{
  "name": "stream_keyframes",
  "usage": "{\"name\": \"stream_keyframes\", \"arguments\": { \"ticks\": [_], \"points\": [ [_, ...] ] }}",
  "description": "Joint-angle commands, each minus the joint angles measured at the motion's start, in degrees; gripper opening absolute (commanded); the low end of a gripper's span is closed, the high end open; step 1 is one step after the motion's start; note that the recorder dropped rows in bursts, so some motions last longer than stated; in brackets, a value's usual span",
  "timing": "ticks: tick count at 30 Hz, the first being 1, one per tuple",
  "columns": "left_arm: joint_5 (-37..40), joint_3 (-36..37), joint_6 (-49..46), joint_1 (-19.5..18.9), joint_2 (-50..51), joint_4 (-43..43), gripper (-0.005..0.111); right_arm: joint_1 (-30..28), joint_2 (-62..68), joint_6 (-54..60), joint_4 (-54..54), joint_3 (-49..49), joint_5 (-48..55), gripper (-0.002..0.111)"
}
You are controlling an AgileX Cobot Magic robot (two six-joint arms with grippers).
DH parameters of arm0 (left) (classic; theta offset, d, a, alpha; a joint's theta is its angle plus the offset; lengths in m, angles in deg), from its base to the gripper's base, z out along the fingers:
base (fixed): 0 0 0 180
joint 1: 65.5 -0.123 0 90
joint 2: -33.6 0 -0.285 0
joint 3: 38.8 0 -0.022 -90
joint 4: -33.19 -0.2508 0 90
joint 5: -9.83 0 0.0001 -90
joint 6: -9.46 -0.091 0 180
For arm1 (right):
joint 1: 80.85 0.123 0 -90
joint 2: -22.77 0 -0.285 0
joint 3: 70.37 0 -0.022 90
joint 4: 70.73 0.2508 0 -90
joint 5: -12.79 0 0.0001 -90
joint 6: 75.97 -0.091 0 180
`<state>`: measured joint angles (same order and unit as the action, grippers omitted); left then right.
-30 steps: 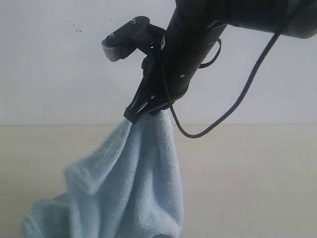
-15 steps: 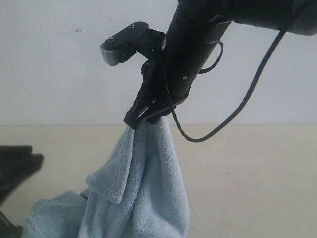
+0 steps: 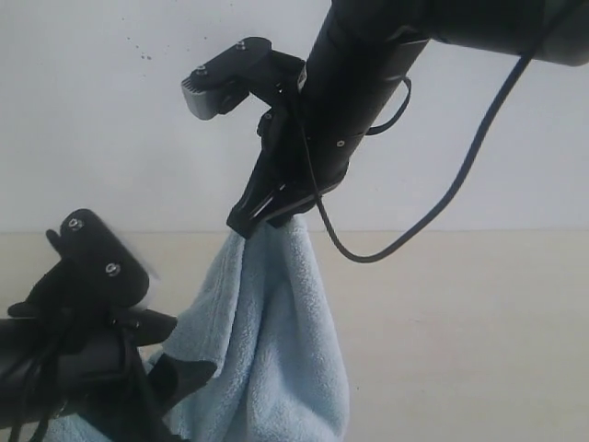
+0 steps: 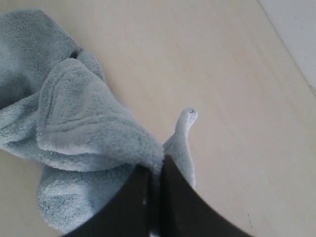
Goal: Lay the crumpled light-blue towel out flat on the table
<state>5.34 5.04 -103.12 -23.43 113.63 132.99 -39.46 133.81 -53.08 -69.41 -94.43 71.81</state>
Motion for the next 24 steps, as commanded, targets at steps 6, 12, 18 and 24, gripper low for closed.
{"name": "stream_keyframes", "arguments": {
  "ticks": [6,12,18,24],
  "points": [
    [-3.0,-8.2,0.9,-0.1,7.6,0.1,0.055,-0.3,-0.9,2.0,2.6,0.0,-2.0,0.001],
    [-4.2,-10.3,2.4,-0.1,9.8,0.1,0.055,-0.3,-0.9,2.2,2.6,0.0,-2.0,0.001],
    [-11.2,-10.3,2.4,-0.1,10.0,0.1,0.054,-0.3,-0.9,2.6,2.8,0.0,-2.2,0.001],
    [-11.7,-10.3,2.4,-0.2,10.0,0.1,0.053,-0.3,-0.9,2.7,3.5,0.0,-2.6,0.001]
  ]
}}
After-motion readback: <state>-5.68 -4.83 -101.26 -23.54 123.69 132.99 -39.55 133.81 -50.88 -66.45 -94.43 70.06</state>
